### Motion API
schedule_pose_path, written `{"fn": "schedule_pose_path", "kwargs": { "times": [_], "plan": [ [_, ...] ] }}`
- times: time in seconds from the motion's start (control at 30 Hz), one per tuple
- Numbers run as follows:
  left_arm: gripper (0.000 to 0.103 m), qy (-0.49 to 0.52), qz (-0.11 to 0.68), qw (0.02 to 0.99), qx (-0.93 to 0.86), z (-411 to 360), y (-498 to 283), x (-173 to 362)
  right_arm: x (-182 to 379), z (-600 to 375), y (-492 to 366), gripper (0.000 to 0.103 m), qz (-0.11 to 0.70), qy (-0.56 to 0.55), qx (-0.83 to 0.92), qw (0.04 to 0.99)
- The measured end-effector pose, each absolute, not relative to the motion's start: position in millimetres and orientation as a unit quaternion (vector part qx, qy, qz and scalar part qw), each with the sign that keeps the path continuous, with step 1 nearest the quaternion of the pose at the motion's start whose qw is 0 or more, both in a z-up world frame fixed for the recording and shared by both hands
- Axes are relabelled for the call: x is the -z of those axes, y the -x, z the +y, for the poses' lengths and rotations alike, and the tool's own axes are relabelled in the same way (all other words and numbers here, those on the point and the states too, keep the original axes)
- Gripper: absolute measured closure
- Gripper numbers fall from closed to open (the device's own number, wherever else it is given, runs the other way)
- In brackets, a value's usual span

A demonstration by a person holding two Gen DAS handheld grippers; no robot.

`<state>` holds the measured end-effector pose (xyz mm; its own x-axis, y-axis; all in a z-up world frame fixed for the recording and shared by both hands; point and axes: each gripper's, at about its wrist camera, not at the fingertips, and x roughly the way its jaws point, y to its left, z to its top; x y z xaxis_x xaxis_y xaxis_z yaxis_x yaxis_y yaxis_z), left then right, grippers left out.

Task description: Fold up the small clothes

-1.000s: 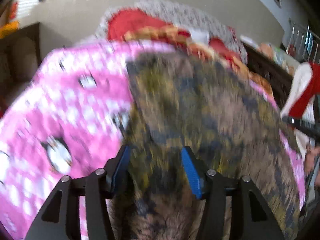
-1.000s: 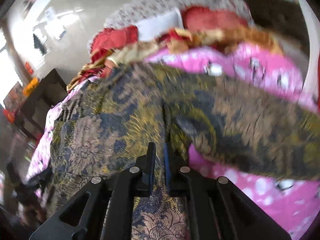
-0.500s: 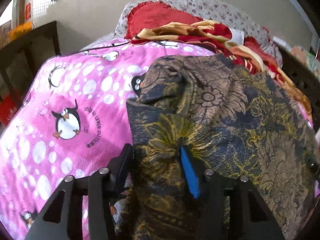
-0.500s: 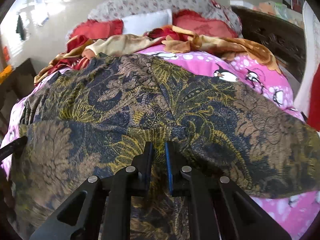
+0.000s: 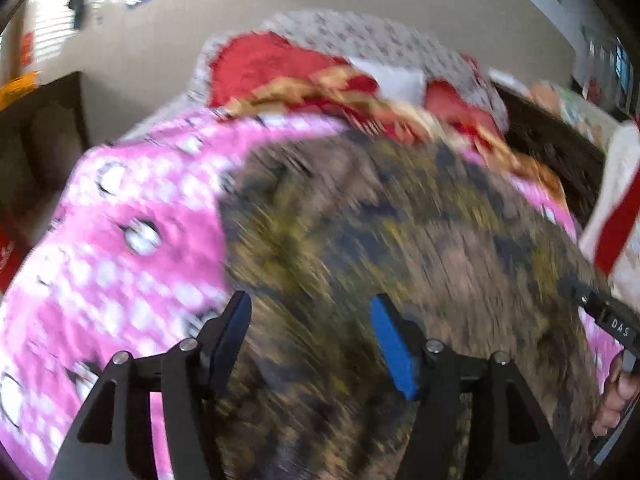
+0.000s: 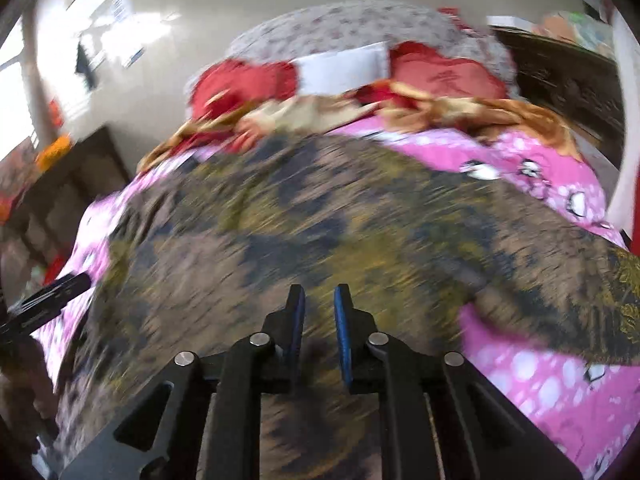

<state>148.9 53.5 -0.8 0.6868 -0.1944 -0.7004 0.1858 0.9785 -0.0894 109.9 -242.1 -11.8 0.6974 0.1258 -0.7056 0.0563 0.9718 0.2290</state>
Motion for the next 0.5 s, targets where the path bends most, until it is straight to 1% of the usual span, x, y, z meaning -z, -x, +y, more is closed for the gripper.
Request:
{"fn": "schedule_pose_path", "kwargs": {
  "times": [0.03, 0.07, 0.1, 0.13, 0.17, 0.2, 0.3, 0.37, 0.43, 0.47, 0.5],
  "plan": [
    [0.037, -0.005, 0.396, 0.913, 0.102, 48.6, -150.9, 12.3, 15.0, -230.2, -109.2, 0.096, 0.397, -0.11, -0.029, 0.911],
    [0.034, -0.017, 0.419, 0.903, 0.092, 46.2, -156.7, 27.2, 21.5, -218.6, -109.6, 0.095, 0.407, -0.095, -0.025, 0.908],
    [0.03, -0.019, 0.424, 0.902, 0.086, 47.8, -159.1, 36.0, 28.5, -214.5, -110.4, 0.093, 0.417, -0.088, -0.02, 0.904],
    [0.026, -0.009, 0.421, 0.903, 0.09, 50.9, -160.4, 35.4, 46.8, -210.9, -115.9, 0.092, 0.455, -0.082, -0.011, 0.887],
    [0.026, 0.005, 0.424, 0.901, 0.095, 54.5, -162.0, 33.0, 56.1, -211.9, -116.8, 0.09, 0.463, -0.085, -0.01, 0.882],
    [0.026, 0.009, 0.427, 0.9, 0.09, 56.9, -162.7, 30.7, 52.8, -214.5, -113.5, 0.09, 0.449, -0.093, -0.008, 0.889],
    [0.026, 0.012, 0.418, 0.905, 0.077, 63.3, -151.1, 22.4, 39.0, -212.8, -116.8, 0.09, 0.467, -0.097, 0.007, 0.879],
    [0.025, 0.01, 0.408, 0.909, 0.083, 61.9, -142.0, 22.0, 23.0, -201.5, -114.2, 0.09, 0.442, -0.085, 0.0, 0.893],
    [0.022, -0.005, 0.418, 0.905, 0.079, 57.0, -139.9, 32.1, 21.5, -188.0, -116.0, 0.086, 0.434, -0.073, -0.023, 0.897],
    [0.019, -0.005, 0.423, 0.903, 0.078, 56.2, -140.8, 35.1, 29.2, -180.4, -120.5, 0.08, 0.449, -0.065, -0.03, 0.891],
    [0.018, 0.0, 0.423, 0.902, 0.08, 57.5, -142.1, 36.5, 40.9, -176.5, -127.0, 0.076, 0.474, -0.053, -0.027, 0.878]
  ]
}}
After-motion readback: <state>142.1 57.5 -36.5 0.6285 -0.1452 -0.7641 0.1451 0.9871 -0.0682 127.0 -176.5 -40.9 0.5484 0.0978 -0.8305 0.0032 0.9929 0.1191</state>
